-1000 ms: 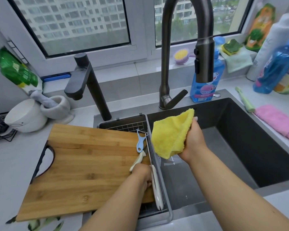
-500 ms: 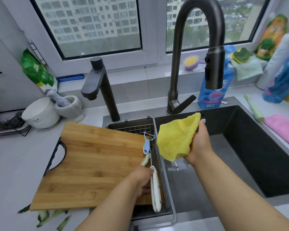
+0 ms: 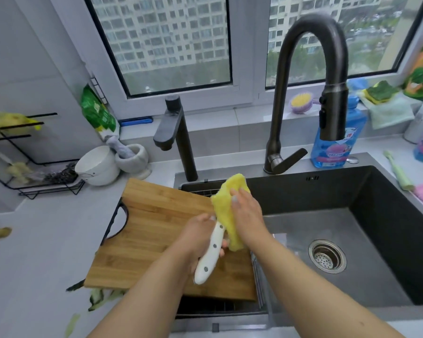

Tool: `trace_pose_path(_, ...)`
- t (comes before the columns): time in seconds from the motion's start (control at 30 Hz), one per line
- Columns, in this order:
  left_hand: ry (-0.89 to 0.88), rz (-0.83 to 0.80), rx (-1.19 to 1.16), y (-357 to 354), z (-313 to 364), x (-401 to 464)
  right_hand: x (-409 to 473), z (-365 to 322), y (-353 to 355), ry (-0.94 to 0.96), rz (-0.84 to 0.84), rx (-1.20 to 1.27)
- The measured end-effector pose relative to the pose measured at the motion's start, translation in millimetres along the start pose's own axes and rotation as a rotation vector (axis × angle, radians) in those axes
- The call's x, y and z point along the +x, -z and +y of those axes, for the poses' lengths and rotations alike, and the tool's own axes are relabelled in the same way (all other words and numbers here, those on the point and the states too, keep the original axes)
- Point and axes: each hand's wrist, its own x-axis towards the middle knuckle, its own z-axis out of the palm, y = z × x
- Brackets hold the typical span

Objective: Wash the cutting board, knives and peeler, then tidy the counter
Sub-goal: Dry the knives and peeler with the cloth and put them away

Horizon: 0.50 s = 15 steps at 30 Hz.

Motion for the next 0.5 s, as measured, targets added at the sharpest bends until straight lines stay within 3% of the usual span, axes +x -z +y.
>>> trace_pose_path(0.27,-0.096,-0.027,-0.003,1.7,11.0,-14.4,10.4,0.8,-8.2,0.102,0.029,-0.109)
trace_pose_path(0.4,-0.095,-0.023,0.076,4.0,12.4,-20.6,22.2,2.4,-2.7,0.022,0.096,0.062)
trace_pose_path(0.5,-0.095,-0.059,0.106,8.1,11.6,-23.6,31.8,2.2,9.1,-0.155,0.154,0.267)
